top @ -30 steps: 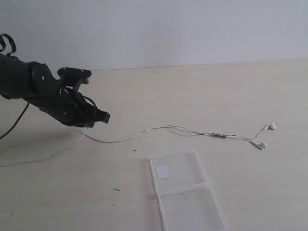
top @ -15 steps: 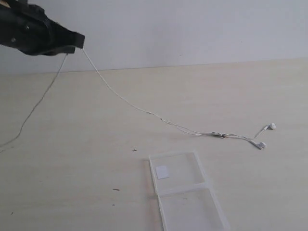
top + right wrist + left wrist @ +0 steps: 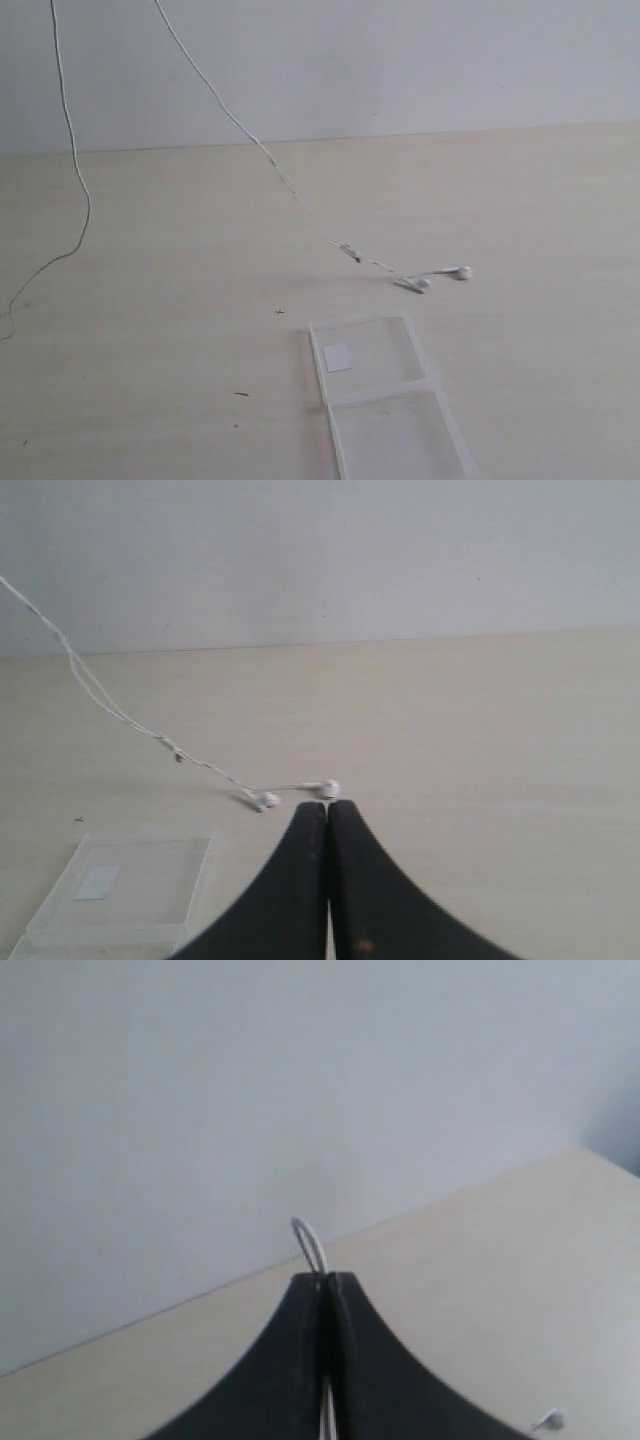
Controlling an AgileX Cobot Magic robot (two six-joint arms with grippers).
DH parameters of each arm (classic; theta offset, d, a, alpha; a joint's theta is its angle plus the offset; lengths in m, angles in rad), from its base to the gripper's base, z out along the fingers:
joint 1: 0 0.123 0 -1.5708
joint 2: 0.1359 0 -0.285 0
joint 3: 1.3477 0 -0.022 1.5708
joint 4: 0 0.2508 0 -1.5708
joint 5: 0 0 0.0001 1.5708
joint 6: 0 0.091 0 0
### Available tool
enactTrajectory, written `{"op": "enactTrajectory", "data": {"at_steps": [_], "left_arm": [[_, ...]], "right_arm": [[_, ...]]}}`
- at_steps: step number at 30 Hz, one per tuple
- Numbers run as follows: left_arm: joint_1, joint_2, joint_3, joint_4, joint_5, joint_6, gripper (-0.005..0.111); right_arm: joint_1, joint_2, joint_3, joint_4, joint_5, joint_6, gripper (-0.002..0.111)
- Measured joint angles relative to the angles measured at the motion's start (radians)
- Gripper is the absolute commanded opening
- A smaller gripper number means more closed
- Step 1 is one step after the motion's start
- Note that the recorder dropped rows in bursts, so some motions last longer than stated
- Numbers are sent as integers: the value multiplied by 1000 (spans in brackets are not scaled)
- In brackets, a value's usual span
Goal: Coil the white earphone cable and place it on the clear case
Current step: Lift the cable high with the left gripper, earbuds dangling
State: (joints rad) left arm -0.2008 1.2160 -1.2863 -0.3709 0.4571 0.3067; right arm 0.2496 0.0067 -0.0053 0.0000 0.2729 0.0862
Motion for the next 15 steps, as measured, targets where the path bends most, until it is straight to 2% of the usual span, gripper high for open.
{"op": "enactTrajectory", "data": {"at_steps": [15], "left_arm": [[0, -98, -217, -43, 157, 30, 0]], "right_arm": [[0, 0, 0, 0, 0, 0, 0]]}}
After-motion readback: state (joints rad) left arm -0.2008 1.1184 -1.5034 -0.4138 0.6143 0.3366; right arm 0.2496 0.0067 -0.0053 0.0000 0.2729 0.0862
